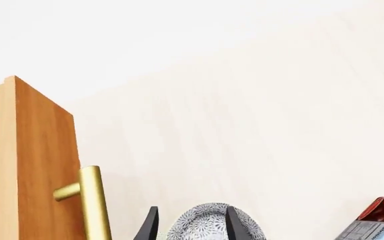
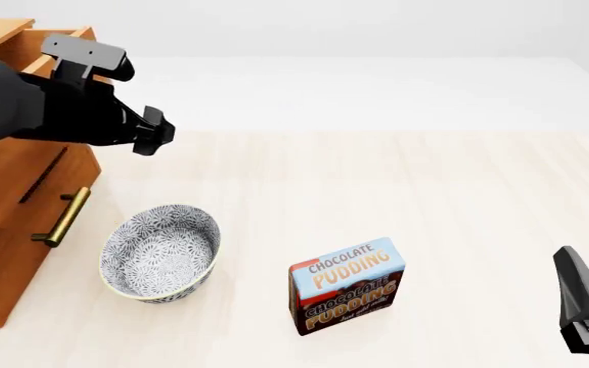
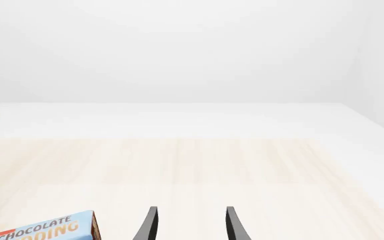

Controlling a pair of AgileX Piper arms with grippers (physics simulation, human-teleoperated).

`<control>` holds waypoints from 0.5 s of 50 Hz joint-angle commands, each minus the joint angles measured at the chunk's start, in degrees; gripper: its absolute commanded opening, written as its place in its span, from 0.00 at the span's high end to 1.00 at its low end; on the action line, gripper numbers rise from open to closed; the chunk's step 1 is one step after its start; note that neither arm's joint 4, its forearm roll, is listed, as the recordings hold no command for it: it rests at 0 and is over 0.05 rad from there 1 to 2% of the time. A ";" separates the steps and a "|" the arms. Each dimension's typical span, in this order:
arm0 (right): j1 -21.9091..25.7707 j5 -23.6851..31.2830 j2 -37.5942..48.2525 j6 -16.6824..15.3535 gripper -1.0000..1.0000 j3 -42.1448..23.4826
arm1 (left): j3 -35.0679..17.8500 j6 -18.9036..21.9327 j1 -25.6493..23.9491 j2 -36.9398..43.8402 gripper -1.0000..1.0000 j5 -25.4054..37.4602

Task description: Put the butter at the back in the top drawer of the cabinet and close it.

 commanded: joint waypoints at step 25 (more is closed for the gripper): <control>0.00 0.00 0.00 0.00 0.00 0.00 | 1.72 0.91 6.47 -3.33 0.00 0.61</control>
